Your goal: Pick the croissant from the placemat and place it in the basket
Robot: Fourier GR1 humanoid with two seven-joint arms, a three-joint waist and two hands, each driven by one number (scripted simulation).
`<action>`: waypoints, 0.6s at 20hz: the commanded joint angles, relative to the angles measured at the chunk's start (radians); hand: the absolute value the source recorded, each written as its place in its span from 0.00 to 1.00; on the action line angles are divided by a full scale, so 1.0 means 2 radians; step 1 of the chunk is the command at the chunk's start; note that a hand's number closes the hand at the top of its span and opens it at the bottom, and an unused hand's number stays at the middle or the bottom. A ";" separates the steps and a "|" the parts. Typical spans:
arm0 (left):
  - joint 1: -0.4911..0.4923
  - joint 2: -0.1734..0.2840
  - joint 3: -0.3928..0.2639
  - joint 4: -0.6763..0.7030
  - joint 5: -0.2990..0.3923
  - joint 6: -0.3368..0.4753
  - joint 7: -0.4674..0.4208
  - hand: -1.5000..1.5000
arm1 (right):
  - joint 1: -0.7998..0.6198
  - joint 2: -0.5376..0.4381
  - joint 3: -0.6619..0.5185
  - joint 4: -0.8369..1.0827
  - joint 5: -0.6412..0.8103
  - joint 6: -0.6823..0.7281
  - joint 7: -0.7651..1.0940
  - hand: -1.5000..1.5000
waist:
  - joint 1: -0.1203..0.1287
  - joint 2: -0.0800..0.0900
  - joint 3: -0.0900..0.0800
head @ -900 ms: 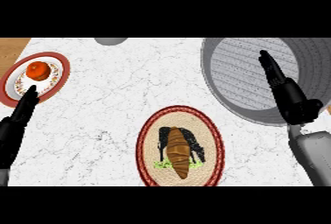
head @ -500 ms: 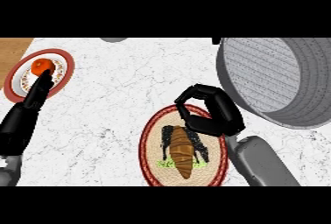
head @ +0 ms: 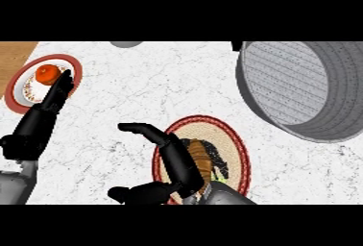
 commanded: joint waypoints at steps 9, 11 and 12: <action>-0.006 -0.002 0.000 0.016 -0.008 0.004 0.012 0.50 | -0.253 -0.140 0.073 0.058 0.130 0.189 0.319 0.00 | -0.016 -0.011 -0.004; -0.002 -0.006 -0.001 0.010 -0.006 0.004 0.008 0.50 | -0.281 -0.139 0.081 0.041 0.098 0.261 0.368 0.00 | -0.010 -0.009 -0.003; 0.001 0.001 0.006 0.007 0.001 -0.004 0.007 0.50 | -0.288 -0.142 0.086 0.029 0.082 0.295 0.388 0.00 | -0.009 -0.008 -0.002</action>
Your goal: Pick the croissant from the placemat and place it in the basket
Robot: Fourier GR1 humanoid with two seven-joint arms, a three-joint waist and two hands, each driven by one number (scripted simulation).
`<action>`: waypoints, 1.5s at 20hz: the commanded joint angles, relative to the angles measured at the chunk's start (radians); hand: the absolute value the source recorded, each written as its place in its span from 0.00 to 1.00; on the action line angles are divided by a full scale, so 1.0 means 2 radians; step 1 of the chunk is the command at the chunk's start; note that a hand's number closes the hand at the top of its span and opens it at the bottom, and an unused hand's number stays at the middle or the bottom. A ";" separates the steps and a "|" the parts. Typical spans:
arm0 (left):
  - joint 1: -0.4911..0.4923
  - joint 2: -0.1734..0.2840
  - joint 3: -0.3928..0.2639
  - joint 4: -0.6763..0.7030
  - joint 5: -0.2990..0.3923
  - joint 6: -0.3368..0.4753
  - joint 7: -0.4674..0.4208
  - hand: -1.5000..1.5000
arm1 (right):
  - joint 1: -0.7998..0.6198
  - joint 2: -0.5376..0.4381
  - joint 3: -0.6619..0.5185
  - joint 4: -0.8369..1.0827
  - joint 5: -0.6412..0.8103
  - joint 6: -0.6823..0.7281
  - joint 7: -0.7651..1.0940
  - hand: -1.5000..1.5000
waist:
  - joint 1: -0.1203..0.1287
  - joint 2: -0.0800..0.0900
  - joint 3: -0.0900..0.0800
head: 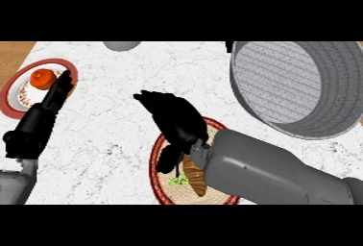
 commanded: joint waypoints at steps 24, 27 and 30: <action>-0.002 -0.025 0.027 0.006 -0.017 -0.029 -0.010 0.50 | -0.038 -0.005 -0.011 -0.019 -0.114 0.325 0.213 0.00 | 0.008 0.015 0.005; -0.002 -0.040 0.021 0.015 -0.038 -0.017 -0.024 0.50 | -0.018 -0.012 -0.017 0.004 -0.104 0.344 0.189 0.00 | 0.008 0.015 0.005; -0.007 -0.034 0.035 0.013 -0.026 -0.032 -0.017 0.50 | 0.014 0.012 0.015 0.013 -0.055 0.316 0.185 0.00 | 0.009 0.015 0.005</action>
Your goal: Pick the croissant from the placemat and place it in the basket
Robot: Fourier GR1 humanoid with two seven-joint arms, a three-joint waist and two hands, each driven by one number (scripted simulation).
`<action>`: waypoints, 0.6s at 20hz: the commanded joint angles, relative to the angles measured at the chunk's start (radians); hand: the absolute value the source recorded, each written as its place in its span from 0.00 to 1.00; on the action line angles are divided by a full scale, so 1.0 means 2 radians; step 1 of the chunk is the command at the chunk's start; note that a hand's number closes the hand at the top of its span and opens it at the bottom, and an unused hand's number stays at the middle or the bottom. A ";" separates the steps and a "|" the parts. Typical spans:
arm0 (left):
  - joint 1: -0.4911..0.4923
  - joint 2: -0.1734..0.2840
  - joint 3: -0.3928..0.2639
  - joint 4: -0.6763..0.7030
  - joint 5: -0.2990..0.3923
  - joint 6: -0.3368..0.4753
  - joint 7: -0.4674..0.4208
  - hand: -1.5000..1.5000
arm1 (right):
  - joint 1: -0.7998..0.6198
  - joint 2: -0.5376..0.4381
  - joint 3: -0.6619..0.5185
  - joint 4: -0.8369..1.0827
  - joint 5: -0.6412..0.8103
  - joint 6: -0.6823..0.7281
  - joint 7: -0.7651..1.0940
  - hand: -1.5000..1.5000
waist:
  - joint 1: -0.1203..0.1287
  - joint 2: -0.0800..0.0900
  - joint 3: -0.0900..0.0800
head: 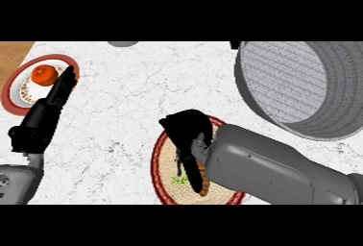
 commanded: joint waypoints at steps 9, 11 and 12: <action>0.025 -0.010 0.023 -0.025 -0.016 -0.026 -0.002 0.50 | 0.075 0.040 -0.022 0.045 0.128 0.029 -0.023 0.00 | 0.002 0.000 0.000; -0.025 -0.027 0.025 0.021 -0.020 -0.024 0.015 0.50 | 0.095 0.040 -0.023 0.027 0.152 0.031 -0.036 0.00 | -0.003 0.000 0.000; 0.009 -0.020 0.029 -0.021 -0.017 -0.028 0.018 0.50 | 0.102 0.070 -0.028 0.043 0.163 0.016 -0.025 0.00 | 0.001 0.000 0.000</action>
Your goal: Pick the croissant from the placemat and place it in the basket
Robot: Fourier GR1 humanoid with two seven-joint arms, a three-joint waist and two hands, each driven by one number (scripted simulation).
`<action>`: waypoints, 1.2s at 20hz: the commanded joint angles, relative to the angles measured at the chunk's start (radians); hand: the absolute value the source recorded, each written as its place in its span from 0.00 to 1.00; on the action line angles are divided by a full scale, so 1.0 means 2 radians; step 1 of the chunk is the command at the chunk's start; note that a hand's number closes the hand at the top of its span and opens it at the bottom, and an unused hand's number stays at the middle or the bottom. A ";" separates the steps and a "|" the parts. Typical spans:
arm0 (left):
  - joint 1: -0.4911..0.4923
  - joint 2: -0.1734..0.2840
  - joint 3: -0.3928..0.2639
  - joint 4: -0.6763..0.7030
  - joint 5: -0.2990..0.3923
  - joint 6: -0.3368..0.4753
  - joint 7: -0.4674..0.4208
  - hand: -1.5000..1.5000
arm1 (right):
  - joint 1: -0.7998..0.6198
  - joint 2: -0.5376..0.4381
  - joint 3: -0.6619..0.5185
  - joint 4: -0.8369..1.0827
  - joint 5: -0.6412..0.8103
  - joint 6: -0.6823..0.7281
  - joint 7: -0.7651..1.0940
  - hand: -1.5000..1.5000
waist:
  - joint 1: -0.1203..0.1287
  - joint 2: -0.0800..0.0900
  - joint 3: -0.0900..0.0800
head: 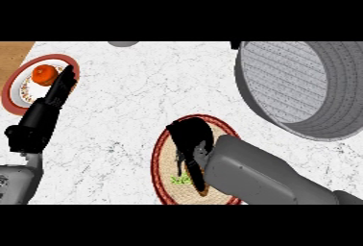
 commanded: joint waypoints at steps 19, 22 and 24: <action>0.043 -0.032 0.044 -0.047 -0.041 -0.044 -0.003 0.50 | 0.126 0.068 -0.098 -0.008 0.197 0.065 -0.053 0.00 | 0.001 0.000 0.000; 0.009 -0.051 0.039 -0.022 -0.059 -0.035 0.009 0.50 | 0.156 0.079 -0.103 0.007 0.226 0.057 -0.068 0.00 | -0.001 0.000 0.000; 0.005 -0.047 0.056 -0.019 -0.051 -0.046 0.011 0.50 | 0.179 0.054 -0.099 -0.010 0.255 0.054 -0.094 0.00 | -0.001 0.000 0.000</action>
